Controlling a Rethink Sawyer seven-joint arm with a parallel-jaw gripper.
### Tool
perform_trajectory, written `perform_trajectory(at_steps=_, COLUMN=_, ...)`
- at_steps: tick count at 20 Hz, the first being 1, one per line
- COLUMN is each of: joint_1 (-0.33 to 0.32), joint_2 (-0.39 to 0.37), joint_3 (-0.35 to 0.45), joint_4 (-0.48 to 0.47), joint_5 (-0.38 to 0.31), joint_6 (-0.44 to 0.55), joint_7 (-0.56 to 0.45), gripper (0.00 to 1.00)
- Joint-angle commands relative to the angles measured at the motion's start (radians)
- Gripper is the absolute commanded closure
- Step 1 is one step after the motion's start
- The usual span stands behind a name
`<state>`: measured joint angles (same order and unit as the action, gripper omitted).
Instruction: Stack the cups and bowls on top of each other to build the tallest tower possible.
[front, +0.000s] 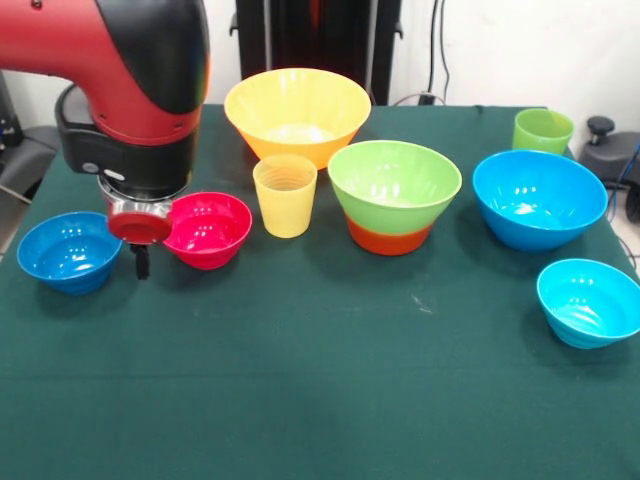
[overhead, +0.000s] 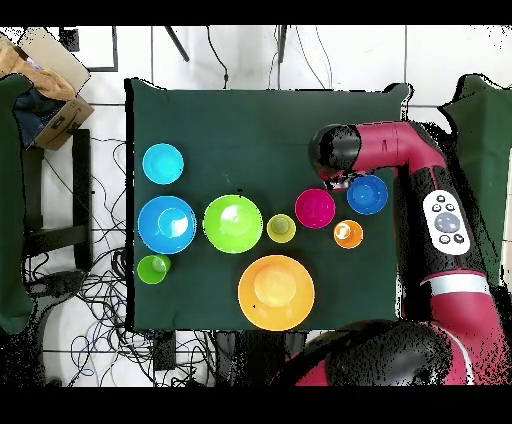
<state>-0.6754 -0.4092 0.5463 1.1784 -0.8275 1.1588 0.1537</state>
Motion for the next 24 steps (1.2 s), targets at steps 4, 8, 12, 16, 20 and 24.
perform_trajectory(at_steps=4, joint_1=0.057, joint_2=0.028, joint_3=-0.035, joint_4=0.009, joint_5=-0.056, joint_6=0.067, joint_7=-0.135, gripper=0.0)
perform_trajectory(at_steps=8, joint_1=0.068, joint_2=0.035, joint_3=-0.043, joint_4=-0.002, joint_5=-0.061, joint_6=0.074, joint_7=-0.128, gripper=0.0)
perform_trajectory(at_steps=12, joint_1=0.095, joint_2=0.051, joint_3=-0.075, joint_4=-0.028, joint_5=-0.086, joint_6=0.108, joint_7=-0.108, gripper=0.0)
perform_trajectory(at_steps=16, joint_1=0.103, joint_2=0.065, joint_3=-0.103, joint_4=-0.044, joint_5=-0.082, joint_6=0.133, joint_7=-0.089, gripper=0.0)
perform_trajectory(at_steps=20, joint_1=0.109, joint_2=0.072, joint_3=-0.127, joint_4=-0.046, joint_5=-0.047, joint_6=0.196, joint_7=-0.069, gripper=0.0)
perform_trajectory(at_steps=24, joint_1=0.109, joint_2=0.065, joint_3=-0.142, joint_4=-0.019, joint_5=-0.04, joint_6=0.216, joint_7=-0.063, gripper=0.0)
